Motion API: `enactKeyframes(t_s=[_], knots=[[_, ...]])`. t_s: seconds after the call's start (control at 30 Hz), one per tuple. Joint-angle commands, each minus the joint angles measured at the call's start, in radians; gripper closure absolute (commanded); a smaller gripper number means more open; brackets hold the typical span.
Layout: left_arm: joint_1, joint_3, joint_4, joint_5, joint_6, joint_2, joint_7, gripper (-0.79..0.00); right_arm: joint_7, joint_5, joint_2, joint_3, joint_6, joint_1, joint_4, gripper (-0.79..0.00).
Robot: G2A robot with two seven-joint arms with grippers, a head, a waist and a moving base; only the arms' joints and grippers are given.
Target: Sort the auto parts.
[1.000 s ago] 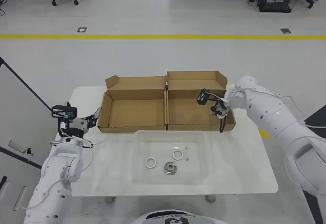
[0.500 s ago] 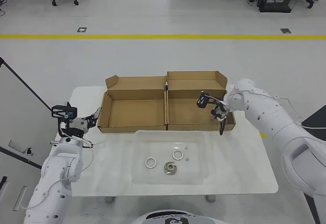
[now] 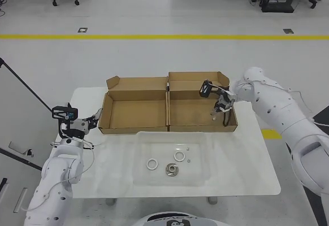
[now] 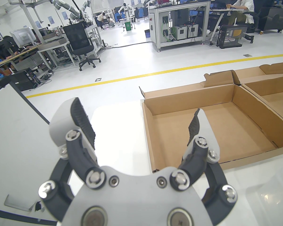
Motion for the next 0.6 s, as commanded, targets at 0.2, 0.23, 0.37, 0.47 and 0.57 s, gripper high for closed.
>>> enactKeyframes(t_s=[0.2, 0.23, 0.37, 0.47, 0.57], knots=[[0.0, 0.0, 0.0, 0.0, 0.0, 0.0, 0.0, -0.785, 0.103, 0.051, 0.091, 0.151, -0.039, -0.047, -0.303, -0.785], [0.0, 0.0, 0.0, 0.0, 0.0, 0.0, 0.0, -0.785, 0.123, 0.067, 0.104, 0.175, -0.042, -0.062, -0.35, -0.785], [0.0, 0.0, 0.0, 0.0, 0.0, 0.0, 0.0, -0.785, 0.175, 0.117, 0.162, 0.242, 0.002, -0.142, -0.552, -0.785], [0.0, 0.0, 0.0, 0.0, 0.0, 0.0, 0.0, -0.785, 0.211, 0.178, 0.205, 0.277, 0.038, -0.194, -0.693, -0.785], [0.0, 0.0, 0.0, 0.0, 0.0, 0.0, 0.0, -0.785, 0.248, 0.228, 0.246, 0.298, 0.076, -0.235, -0.82, -0.785]])
